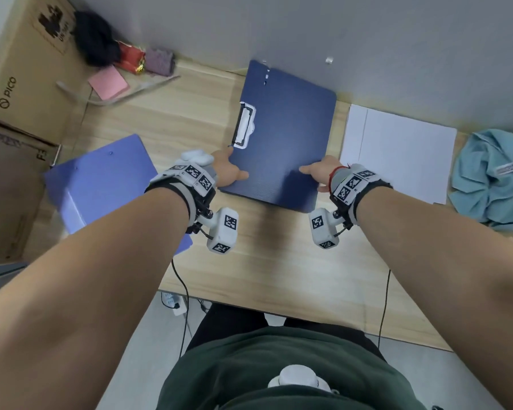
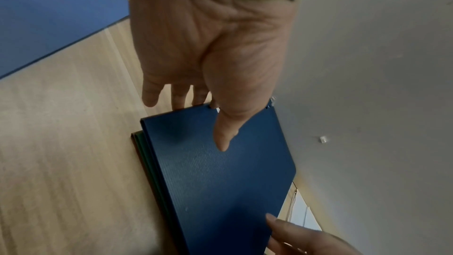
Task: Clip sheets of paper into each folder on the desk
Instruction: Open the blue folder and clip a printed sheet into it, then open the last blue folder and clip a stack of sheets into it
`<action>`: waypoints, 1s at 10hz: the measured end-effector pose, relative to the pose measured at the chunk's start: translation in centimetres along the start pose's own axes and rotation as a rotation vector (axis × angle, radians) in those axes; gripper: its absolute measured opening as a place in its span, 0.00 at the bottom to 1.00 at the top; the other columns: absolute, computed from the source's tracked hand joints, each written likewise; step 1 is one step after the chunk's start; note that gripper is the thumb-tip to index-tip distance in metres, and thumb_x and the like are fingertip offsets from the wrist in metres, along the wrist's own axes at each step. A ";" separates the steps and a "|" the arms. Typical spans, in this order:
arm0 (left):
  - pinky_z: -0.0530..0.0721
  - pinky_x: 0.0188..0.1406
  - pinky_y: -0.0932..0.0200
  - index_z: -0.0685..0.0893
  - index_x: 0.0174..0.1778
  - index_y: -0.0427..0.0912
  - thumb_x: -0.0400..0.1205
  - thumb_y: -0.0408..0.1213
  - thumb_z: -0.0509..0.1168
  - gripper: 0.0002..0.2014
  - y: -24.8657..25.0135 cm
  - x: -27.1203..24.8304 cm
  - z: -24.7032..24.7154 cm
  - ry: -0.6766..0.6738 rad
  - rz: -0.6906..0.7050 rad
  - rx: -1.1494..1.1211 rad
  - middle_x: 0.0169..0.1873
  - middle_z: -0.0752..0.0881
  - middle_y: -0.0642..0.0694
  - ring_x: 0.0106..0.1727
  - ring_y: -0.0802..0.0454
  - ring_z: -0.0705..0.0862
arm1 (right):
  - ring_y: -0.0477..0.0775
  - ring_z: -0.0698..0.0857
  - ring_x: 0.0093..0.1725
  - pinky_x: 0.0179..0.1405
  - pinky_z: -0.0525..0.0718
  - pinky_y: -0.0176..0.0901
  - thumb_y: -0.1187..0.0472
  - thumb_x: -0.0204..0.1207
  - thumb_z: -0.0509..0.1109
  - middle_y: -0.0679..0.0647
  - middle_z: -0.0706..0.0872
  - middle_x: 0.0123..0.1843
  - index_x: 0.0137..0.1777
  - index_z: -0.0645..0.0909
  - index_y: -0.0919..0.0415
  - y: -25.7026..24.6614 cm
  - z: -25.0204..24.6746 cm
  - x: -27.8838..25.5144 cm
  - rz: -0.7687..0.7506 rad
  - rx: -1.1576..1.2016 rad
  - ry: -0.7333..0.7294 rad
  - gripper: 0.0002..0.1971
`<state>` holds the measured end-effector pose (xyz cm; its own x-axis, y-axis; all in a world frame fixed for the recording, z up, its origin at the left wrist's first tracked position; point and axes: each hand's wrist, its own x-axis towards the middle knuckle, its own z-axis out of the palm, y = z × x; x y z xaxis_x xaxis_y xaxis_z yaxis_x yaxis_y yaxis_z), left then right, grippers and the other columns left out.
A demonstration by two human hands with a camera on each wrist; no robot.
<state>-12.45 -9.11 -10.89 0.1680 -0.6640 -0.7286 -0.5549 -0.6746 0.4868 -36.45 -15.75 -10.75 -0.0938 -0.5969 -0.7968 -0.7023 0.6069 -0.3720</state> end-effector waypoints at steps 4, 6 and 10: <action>0.77 0.68 0.51 0.73 0.77 0.39 0.80 0.43 0.70 0.29 -8.5 -1.2 -6.8 0.283 -0.279 -0.071 0.71 0.80 0.37 0.71 0.37 0.80 | 0.52 0.85 0.39 0.43 0.88 0.41 0.63 0.78 0.70 0.56 0.86 0.43 0.49 0.82 0.59 -10.4 8.2 -5.5 -0.367 0.053 -0.252 0.02; 0.70 0.77 0.40 0.64 0.81 0.36 0.77 0.49 0.70 0.40 -19.3 -5.4 -8.3 0.419 -0.562 0.040 0.78 0.69 0.31 0.78 0.31 0.70 | 0.54 0.83 0.38 0.45 0.83 0.47 0.62 0.77 0.71 0.56 0.82 0.41 0.38 0.78 0.55 -10.8 18.8 -7.2 -0.314 -0.135 -0.438 0.07; 0.76 0.32 0.53 0.80 0.66 0.40 0.57 0.83 0.64 0.55 -25.2 -11.2 -9.3 0.294 -0.807 0.065 0.39 0.81 0.43 0.32 0.46 0.80 | 0.66 0.87 0.62 0.65 0.84 0.64 0.51 0.72 0.75 0.62 0.88 0.57 0.57 0.83 0.65 -7.6 25.3 -9.0 -0.241 -0.344 -0.448 0.20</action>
<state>7.20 12.34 -10.54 0.7304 -0.0518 -0.6810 -0.2187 -0.9624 -0.1613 -12.43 -1.71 -12.75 0.3494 -0.3729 -0.8596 -0.8612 0.2337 -0.4514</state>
